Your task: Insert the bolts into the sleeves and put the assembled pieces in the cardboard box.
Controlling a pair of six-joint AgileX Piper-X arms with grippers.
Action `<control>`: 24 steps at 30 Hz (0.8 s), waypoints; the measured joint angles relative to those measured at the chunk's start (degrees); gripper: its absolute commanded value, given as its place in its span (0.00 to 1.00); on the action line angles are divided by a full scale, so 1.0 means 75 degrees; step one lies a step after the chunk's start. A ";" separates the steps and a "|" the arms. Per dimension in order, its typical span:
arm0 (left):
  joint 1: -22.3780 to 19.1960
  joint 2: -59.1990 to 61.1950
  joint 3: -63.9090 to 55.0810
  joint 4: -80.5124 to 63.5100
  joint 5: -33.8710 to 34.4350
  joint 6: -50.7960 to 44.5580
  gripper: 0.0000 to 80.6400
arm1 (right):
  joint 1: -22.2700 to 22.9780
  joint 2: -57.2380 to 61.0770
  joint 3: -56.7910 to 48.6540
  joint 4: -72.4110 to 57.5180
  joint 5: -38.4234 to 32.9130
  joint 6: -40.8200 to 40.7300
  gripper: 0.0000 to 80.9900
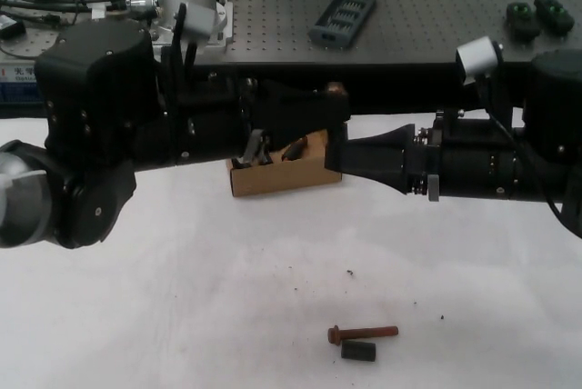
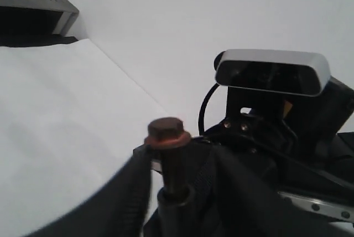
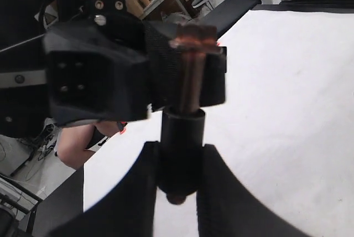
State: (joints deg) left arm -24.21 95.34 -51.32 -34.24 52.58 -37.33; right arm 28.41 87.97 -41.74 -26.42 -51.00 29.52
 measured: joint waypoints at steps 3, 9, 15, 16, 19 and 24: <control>0.0072 0.0000 0.0000 0.0145 -0.0320 0.0100 0.67 | 0.0000 0.0000 0.0000 -0.0039 -0.0097 0.0000 0.04; 0.0617 0.0000 0.0000 0.0185 -0.0627 0.0350 0.65 | -0.0170 0.0000 0.0000 -0.0050 -0.0117 0.0029 0.04; 0.1488 0.0000 0.0000 0.0447 -0.0648 0.0166 0.65 | -0.0517 0.0300 -0.0675 0.0275 0.0180 0.0046 0.04; 0.1633 -0.0043 0.0000 0.0859 -0.0648 0.0167 0.63 | -0.0560 0.0453 -0.0932 0.0381 0.0221 0.0063 0.04; 0.1610 -0.0442 0.0000 0.2388 -0.0552 0.0864 0.58 | -0.0636 0.1348 -0.1957 0.0775 0.0357 0.0119 0.04; 0.1527 -0.1253 0.0000 0.4151 -0.0621 0.2162 0.57 | -0.0597 0.3235 -0.4088 0.1632 0.0696 0.0445 0.04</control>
State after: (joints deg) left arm -12.75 85.95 -51.32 -3.10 47.93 -21.11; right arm 23.93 112.24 -72.41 -14.18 -45.77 32.86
